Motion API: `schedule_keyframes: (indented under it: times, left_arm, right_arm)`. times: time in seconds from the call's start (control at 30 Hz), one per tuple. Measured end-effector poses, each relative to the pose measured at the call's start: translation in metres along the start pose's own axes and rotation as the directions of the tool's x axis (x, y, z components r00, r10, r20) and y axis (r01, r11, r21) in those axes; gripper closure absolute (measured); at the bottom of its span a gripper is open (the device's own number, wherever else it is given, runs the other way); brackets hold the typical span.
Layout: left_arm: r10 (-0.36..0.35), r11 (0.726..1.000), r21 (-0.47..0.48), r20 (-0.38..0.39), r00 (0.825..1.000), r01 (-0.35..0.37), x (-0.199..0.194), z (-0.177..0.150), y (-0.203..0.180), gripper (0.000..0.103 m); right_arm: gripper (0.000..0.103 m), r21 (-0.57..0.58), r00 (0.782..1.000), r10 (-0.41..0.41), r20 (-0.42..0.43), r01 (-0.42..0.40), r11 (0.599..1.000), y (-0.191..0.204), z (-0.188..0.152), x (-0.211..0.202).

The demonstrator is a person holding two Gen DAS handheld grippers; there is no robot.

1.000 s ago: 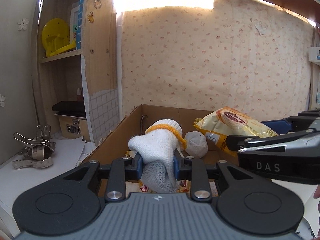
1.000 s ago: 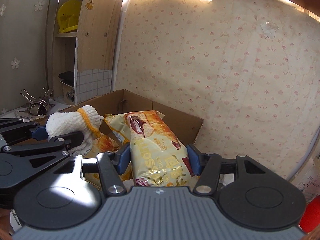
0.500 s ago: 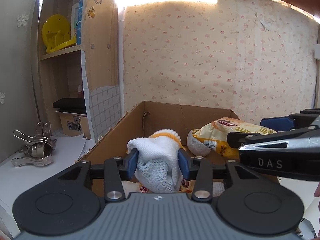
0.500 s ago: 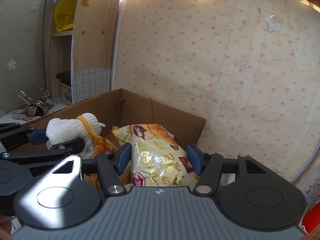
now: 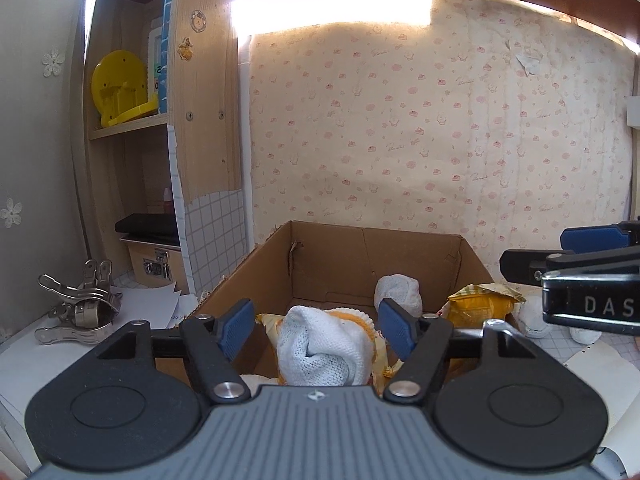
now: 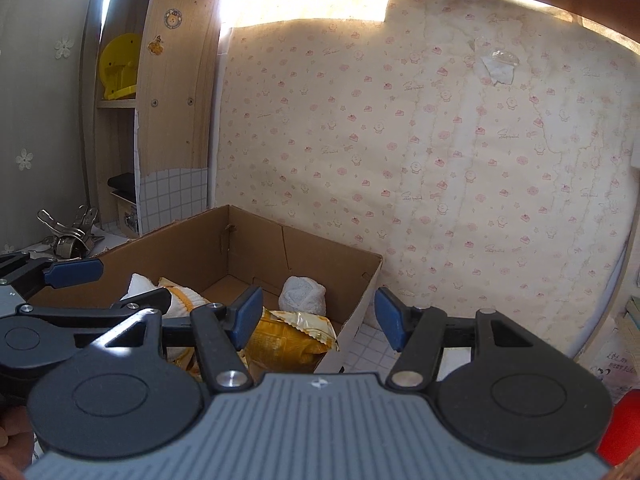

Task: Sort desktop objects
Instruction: 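Move both tools back toward the two remaining white gloves on the desk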

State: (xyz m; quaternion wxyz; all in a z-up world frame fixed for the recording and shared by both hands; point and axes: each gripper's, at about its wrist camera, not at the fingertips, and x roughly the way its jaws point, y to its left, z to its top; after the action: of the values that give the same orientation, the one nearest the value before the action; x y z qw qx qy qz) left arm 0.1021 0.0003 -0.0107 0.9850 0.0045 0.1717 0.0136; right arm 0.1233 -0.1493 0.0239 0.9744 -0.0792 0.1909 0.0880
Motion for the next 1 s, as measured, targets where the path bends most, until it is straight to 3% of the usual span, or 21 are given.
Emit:
schedule_keyframes:
  times: [0.33, 0.67, 1.0]
  left_arm:
    - [-0.089, 0.996, -0.013, 0.046, 0.995, 0.090, -0.027, 0.006, -0.024, 0.030]
    - [-0.265, 0.964, 0.021, 0.051, 0.963, 0.264, -0.042, -0.014, -0.101, 0.027]
    - [-0.300, 0.953, 0.048, 0.006, 0.954, 0.300, -0.015, -0.022, -0.164, 0.027]
  right_arm:
    - [0.037, 0.043, 0.994, -0.099, 0.043, 0.098, 0.994, -0.038, -0.017, -0.036]
    - [0.036, 0.111, 0.963, -0.269, -0.035, 0.271, 0.956, -0.110, -0.068, -0.062]
    - [0.036, 0.149, 0.954, -0.286, -0.086, 0.297, 0.943, -0.151, -0.094, -0.054]
